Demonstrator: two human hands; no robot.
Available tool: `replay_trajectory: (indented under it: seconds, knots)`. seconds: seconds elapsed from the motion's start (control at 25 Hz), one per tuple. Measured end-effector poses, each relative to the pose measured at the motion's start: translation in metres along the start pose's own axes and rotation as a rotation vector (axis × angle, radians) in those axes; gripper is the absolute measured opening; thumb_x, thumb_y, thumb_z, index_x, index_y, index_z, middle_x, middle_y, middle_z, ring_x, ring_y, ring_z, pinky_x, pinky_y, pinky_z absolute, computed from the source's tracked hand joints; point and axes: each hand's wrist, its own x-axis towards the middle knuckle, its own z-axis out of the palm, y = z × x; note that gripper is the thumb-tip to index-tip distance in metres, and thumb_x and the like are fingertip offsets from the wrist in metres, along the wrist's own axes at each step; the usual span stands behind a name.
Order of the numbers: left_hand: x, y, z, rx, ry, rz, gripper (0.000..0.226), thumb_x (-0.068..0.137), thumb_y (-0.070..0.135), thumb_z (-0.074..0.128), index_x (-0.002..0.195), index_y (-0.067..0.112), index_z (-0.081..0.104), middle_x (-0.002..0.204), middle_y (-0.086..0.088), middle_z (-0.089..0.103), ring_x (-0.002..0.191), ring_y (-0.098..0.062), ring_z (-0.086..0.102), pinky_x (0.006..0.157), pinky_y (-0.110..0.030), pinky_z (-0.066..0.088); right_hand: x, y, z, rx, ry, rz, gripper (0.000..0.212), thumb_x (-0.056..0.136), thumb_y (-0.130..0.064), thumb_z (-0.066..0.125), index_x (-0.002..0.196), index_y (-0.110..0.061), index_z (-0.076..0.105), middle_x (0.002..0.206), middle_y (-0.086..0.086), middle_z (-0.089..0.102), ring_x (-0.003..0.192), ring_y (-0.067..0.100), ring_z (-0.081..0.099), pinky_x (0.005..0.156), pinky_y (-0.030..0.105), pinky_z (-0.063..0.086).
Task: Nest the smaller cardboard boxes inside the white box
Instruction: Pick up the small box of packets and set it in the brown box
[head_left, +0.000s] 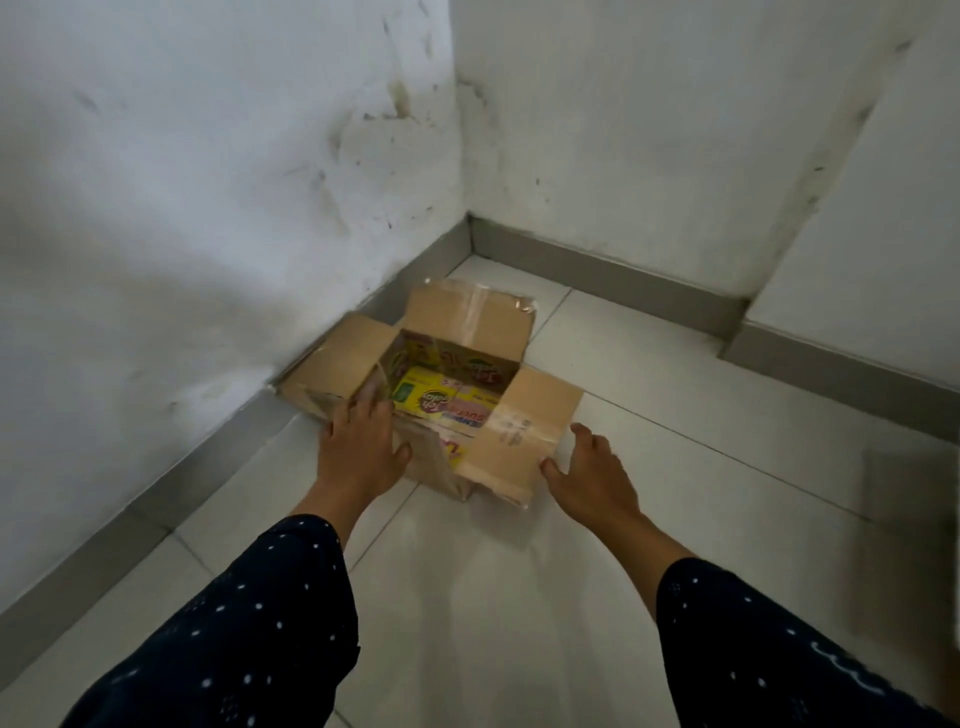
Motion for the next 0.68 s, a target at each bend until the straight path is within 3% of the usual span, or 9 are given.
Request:
replay_trajectory:
  seconds: [0.08, 0.2, 0.32, 0.44, 0.56, 0.64, 0.68]
  knots:
    - [0.016, -0.015, 0.010, 0.058, 0.084, 0.065, 0.054, 0.077, 0.054, 0.061, 0.120, 0.022, 0.051, 0.138, -0.001, 0.047, 0.121, -0.034, 0.041, 0.094, -0.047, 0.038, 0.018, -0.018, 0.033, 0.158, -0.036, 0.127, 0.079, 0.086, -0.046, 0.057, 0.148, -0.015, 0.018, 0.139, 0.017, 0.045, 0.122, 0.038, 0.050, 0.096, 0.044, 0.044]
    - [0.034, -0.027, 0.020, 0.077, 0.269, 0.224, 0.042, 0.073, 0.061, 0.061, 0.100, 0.029, 0.063, 0.106, 0.004, 0.066, 0.104, -0.033, 0.049, 0.085, -0.044, 0.034, 0.040, -0.030, 0.066, 0.329, -0.003, 0.331, 0.088, 0.086, -0.037, 0.063, 0.150, -0.009, 0.009, 0.134, 0.020, 0.052, 0.119, 0.039, 0.054, 0.094, 0.040, 0.045]
    - [0.044, -0.034, 0.027, 0.038, 0.377, 0.304, 0.045, 0.074, 0.071, 0.050, 0.091, 0.032, 0.066, 0.089, 0.011, 0.067, 0.097, -0.029, 0.050, 0.083, -0.042, 0.032, 0.056, -0.028, 0.073, 0.428, 0.090, 0.414, 0.066, 0.083, -0.021, 0.068, 0.137, -0.005, 0.034, 0.127, 0.020, 0.058, 0.114, 0.040, 0.057, 0.089, 0.041, 0.048]
    - [0.048, -0.032, 0.028, -0.041, 0.366, 0.261, 0.053, 0.081, 0.075, 0.033, 0.086, 0.033, 0.065, 0.091, 0.015, 0.066, 0.099, -0.022, 0.049, 0.085, -0.042, 0.030, 0.065, -0.010, 0.045, 0.379, 0.191, 0.378, 0.051, 0.080, -0.015, 0.068, 0.124, -0.006, 0.044, 0.120, 0.021, 0.061, 0.110, 0.041, 0.058, 0.090, 0.045, 0.051]
    - [0.050, -0.022, 0.032, -0.294, 0.243, 0.141, 0.048, 0.084, 0.071, 0.034, 0.091, 0.035, 0.065, 0.105, 0.014, 0.064, 0.108, -0.021, 0.045, 0.089, -0.042, 0.030, 0.066, 0.023, -0.004, 0.277, 0.287, 0.352, 0.047, 0.081, -0.019, 0.065, 0.123, -0.009, 0.047, 0.117, 0.021, 0.062, 0.107, 0.042, 0.058, 0.090, 0.049, 0.051]
    - [0.053, -0.015, 0.042, -0.421, 0.113, -0.048, 0.043, 0.082, 0.066, 0.045, 0.108, 0.035, 0.060, 0.127, 0.005, 0.055, 0.118, -0.028, 0.041, 0.094, -0.045, 0.032, 0.060, 0.050, -0.035, 0.240, 0.336, 0.363, 0.044, 0.083, -0.017, 0.061, 0.124, -0.013, 0.048, 0.117, 0.021, 0.061, 0.103, 0.042, 0.059, 0.087, 0.049, 0.052]
    - [0.054, -0.011, 0.046, -0.460, 0.007, -0.174, 0.051, 0.080, 0.064, 0.050, 0.121, 0.034, 0.053, 0.138, 0.000, 0.045, 0.124, -0.033, 0.037, 0.098, -0.048, 0.032, 0.056, 0.063, -0.047, 0.234, 0.356, 0.371, 0.044, 0.083, -0.015, 0.059, 0.126, -0.014, 0.049, 0.119, 0.021, 0.060, 0.103, 0.042, 0.058, 0.084, 0.047, 0.052]
